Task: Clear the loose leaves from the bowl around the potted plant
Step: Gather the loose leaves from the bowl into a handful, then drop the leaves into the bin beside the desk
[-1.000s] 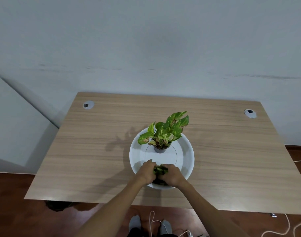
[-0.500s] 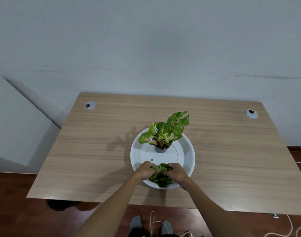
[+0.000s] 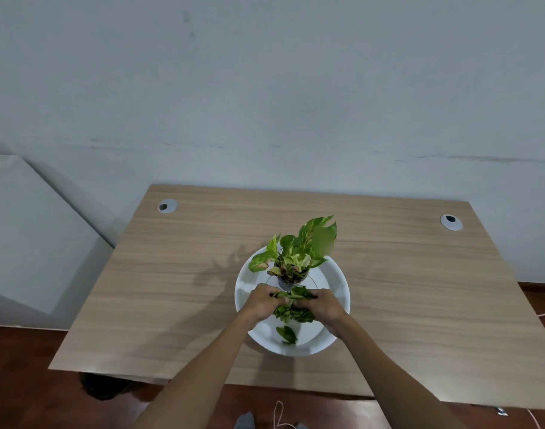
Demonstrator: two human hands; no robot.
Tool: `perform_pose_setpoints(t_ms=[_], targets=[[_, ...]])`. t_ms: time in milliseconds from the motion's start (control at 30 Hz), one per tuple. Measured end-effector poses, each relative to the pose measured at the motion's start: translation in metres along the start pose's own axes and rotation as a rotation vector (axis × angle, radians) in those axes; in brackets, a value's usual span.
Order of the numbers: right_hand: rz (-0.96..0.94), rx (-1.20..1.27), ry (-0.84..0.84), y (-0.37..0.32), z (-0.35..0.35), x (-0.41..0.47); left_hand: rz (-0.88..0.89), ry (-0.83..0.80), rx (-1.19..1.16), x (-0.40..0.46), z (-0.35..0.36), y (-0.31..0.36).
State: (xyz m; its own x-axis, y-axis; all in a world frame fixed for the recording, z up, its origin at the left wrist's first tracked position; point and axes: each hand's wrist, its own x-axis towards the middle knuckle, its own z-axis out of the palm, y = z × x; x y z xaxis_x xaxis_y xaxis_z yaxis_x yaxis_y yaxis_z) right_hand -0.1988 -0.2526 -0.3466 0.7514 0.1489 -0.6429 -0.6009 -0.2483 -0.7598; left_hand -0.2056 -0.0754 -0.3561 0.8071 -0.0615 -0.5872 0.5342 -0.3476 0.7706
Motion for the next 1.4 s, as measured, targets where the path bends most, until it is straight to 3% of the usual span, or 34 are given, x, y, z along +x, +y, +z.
perform_pose_setpoints(t_ms=[133, 1400], targets=[[0.057, 0.147, -0.007, 0.012, 0.003, -0.007, -0.019, -0.008, -0.020, -0.006, 0.004, -0.008], [0.056, 0.204, -0.047, 0.013, 0.005, -0.014, 0.017, 0.053, 0.088, -0.013, 0.006, -0.007]])
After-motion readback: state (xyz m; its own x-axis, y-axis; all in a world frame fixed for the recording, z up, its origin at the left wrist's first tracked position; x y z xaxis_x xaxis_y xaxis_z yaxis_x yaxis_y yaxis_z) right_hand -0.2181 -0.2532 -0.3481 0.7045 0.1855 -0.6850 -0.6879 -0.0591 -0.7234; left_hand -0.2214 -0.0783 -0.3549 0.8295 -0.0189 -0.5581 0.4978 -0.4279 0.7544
